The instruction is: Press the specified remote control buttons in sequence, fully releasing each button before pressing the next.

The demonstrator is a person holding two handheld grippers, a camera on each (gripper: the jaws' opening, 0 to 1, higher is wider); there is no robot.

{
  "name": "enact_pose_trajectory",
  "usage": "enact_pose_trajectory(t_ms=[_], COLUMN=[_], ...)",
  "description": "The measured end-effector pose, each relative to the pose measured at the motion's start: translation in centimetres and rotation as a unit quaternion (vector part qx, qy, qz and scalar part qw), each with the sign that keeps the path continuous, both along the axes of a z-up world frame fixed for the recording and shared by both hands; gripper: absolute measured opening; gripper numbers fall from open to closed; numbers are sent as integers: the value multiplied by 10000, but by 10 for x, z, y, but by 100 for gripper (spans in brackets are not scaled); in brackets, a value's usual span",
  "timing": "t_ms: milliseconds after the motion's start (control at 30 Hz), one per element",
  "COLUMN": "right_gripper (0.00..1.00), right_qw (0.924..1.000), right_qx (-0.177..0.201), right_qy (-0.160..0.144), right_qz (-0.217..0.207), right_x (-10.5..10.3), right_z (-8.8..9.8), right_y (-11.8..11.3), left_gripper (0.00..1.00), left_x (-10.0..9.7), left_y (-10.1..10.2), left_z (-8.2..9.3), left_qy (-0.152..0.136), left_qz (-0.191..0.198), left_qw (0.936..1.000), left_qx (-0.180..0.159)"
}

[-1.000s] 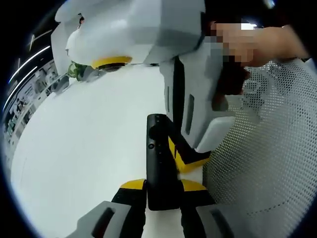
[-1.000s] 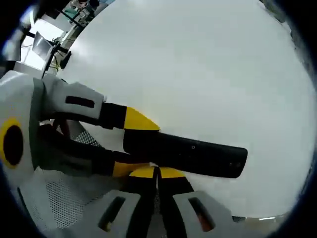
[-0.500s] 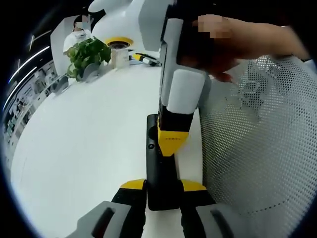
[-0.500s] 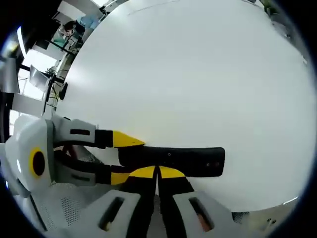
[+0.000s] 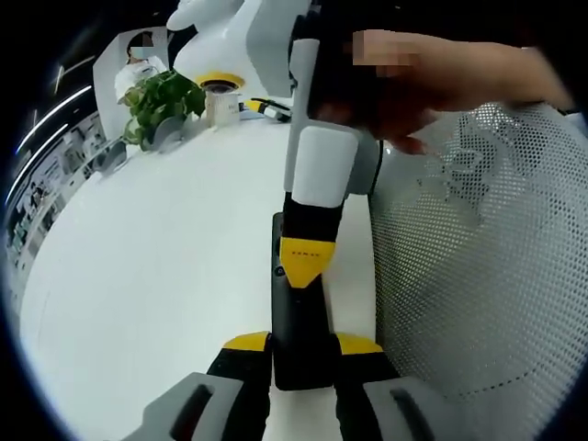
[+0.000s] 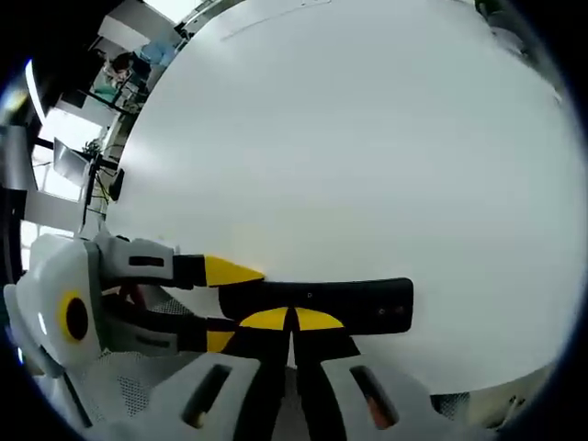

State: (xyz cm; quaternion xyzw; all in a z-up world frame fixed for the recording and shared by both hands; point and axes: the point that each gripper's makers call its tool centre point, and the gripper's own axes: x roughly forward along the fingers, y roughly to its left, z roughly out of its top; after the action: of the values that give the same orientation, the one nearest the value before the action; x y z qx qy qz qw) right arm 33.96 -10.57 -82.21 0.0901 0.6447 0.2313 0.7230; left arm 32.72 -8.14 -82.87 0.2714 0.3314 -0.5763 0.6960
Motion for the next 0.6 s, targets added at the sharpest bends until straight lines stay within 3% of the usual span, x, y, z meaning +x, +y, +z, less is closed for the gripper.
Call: enact_pose_trajectory(t_ms=[167, 400, 600], right_gripper=[0, 0, 0], right_qw=[9997, 9994, 9989], right_qx=[-176, -303, -368], right_qy=[-137, -130, -259], right_qz=[114, -70, 142], right_x=[0, 0, -1], right_z=[0, -1, 0], right_y=[2, 2, 1], left_gripper=[25, 25, 25], left_x=[0, 0, 0], left_y=[0, 0, 0], left_z=[0, 0, 0], left_qy=[6, 10, 9], left_qz=[11, 20, 22], left_qw=[10000, 10000, 10000], left_qx=[-1, -4, -6])
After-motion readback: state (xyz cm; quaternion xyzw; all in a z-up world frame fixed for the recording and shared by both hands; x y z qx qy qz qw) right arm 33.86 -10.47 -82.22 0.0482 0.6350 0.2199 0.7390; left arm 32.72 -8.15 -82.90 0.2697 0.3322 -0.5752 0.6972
